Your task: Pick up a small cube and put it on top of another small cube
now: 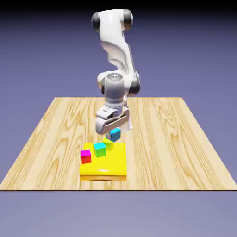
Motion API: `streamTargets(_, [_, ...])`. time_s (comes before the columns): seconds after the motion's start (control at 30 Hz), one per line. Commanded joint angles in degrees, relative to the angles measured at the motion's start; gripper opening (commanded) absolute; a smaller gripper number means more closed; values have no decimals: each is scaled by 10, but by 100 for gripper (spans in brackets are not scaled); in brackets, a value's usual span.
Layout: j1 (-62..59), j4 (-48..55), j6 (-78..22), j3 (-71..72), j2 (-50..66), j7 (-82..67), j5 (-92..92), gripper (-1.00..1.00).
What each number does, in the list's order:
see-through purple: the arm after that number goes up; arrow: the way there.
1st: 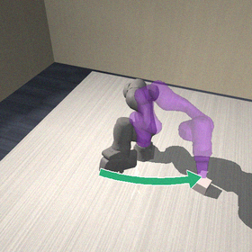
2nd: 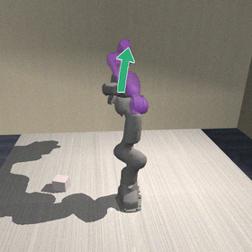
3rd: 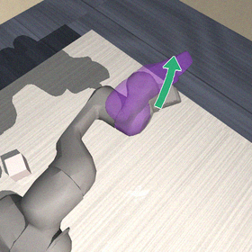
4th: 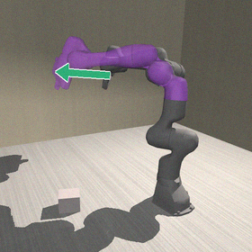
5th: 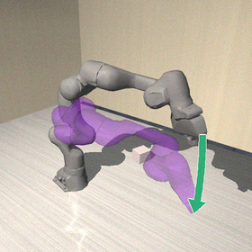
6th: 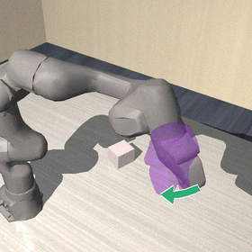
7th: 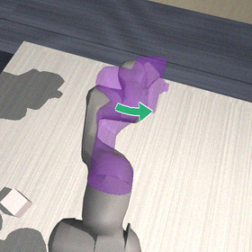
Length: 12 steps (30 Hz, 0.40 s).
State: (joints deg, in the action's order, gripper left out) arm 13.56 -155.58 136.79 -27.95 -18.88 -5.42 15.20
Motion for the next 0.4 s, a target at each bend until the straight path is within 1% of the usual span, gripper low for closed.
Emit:
streamTargets(0.0, [-3,1,-2,-3,-2,-4,3,-100])
streamTargets(0.03, [-3,1,-2,-3,-2,-4,3,-100])
streamTargets(0.23, [15,-26,141,-27,119,-40,-43,-100])
streamTargets(0.27, [15,-26,141,-27,119,-40,-43,100])
streamTargets(0.3, [15,-26,141,-27,119,-40,-43,100])
streamTargets(0.37, [9,-17,92,-19,77,-28,-27,100])
